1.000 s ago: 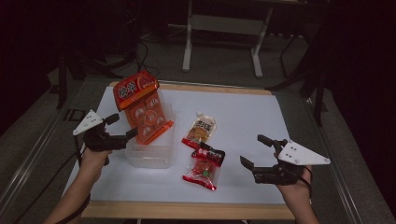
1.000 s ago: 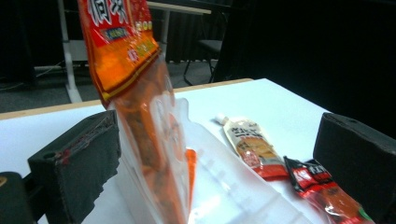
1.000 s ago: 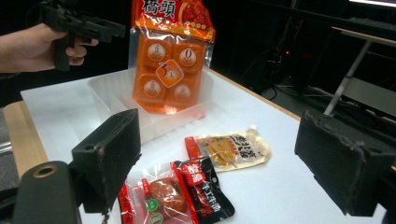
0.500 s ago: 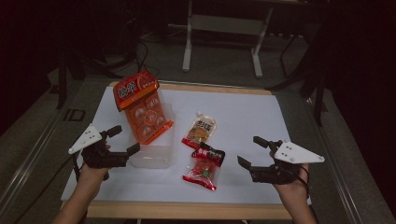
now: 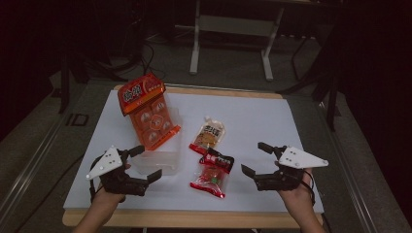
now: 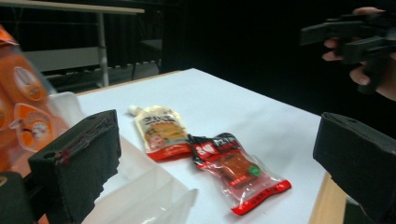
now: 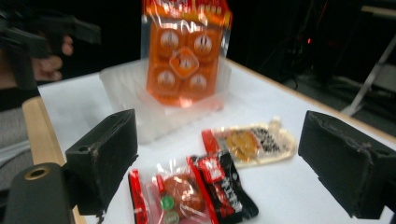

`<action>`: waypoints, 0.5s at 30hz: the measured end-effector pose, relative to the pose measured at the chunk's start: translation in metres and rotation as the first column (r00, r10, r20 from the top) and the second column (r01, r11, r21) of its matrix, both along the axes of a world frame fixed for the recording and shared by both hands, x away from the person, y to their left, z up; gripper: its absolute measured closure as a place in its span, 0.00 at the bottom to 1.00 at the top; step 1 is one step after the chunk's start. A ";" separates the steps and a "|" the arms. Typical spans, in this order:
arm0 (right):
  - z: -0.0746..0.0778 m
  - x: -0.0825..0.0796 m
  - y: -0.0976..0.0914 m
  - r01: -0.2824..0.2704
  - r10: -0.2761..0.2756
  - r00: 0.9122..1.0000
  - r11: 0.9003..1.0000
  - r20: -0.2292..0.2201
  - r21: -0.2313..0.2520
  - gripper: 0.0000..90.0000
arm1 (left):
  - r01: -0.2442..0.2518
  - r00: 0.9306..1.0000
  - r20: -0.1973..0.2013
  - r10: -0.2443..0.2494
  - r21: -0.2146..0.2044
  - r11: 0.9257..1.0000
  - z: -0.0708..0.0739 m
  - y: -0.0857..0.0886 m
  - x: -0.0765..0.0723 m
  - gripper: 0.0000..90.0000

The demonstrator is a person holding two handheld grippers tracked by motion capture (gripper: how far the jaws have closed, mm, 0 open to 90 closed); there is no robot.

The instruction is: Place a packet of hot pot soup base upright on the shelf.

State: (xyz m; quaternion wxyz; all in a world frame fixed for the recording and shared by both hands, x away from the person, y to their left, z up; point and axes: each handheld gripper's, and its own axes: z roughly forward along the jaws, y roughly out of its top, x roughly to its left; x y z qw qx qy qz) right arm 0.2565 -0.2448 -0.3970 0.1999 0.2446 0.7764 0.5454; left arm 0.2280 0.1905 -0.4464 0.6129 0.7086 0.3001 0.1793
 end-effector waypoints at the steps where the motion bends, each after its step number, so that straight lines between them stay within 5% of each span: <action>1: -0.002 0.002 0.002 -0.001 0.001 1.000 1.000 -0.011 -0.014 0.13 | 0.008 1.000 0.002 -0.008 0.005 1.000 -0.001 -0.003 -0.002 0.02; 5: -0.013 0.008 0.009 0.002 -0.005 0.998 0.999 -0.065 -0.052 0.13 | 0.040 0.999 0.023 -0.041 0.039 0.998 -0.003 -0.014 -0.011 0.02; 12: -0.027 0.019 0.020 -0.020 0.016 0.996 0.999 -0.083 -0.049 0.11 | 0.074 0.996 0.043 -0.079 0.099 0.992 -0.013 -0.026 -0.019 0.02; 15: -0.030 0.023 0.023 -0.018 0.014 0.997 0.998 -0.077 -0.052 0.15 | 0.104 0.994 0.030 -0.107 0.090 0.990 -0.017 -0.030 -0.021 0.02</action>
